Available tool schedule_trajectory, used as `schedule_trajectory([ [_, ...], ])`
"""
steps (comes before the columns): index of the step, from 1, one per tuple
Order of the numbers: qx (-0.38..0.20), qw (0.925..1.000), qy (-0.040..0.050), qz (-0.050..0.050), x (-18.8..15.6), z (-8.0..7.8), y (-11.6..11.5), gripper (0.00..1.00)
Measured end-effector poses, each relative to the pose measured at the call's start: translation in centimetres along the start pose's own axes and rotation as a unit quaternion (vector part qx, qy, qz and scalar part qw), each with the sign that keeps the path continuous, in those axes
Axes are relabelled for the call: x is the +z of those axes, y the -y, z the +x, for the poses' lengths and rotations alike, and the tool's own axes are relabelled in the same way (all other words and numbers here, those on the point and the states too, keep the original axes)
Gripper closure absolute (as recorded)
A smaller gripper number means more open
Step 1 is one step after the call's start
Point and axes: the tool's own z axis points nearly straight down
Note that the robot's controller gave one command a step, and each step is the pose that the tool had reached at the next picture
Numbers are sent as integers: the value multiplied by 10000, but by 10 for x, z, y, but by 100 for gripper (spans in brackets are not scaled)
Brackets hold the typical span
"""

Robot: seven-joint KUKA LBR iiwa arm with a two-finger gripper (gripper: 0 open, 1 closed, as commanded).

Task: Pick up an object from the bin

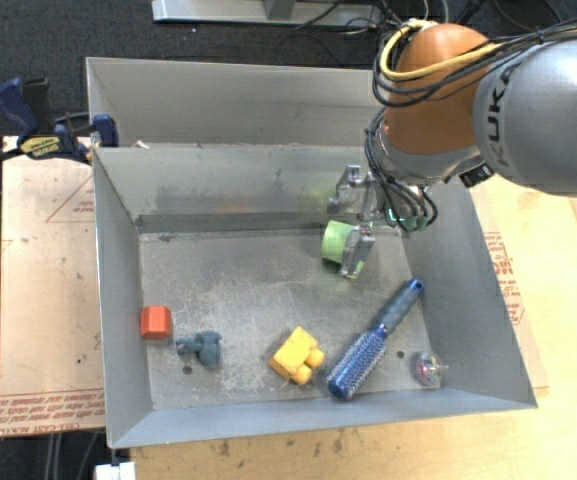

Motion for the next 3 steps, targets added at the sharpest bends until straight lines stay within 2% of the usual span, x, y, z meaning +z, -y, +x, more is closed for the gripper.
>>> schedule_trajectory([
  [1, 1106, 9938, 78, -10, 103, -14, 53, 0],
  [2, 1099, 9939, 74, -5, 102, -14, 53, 100],
  [3, 815, 9966, 91, 3, -26, -9, 59, 100],
])
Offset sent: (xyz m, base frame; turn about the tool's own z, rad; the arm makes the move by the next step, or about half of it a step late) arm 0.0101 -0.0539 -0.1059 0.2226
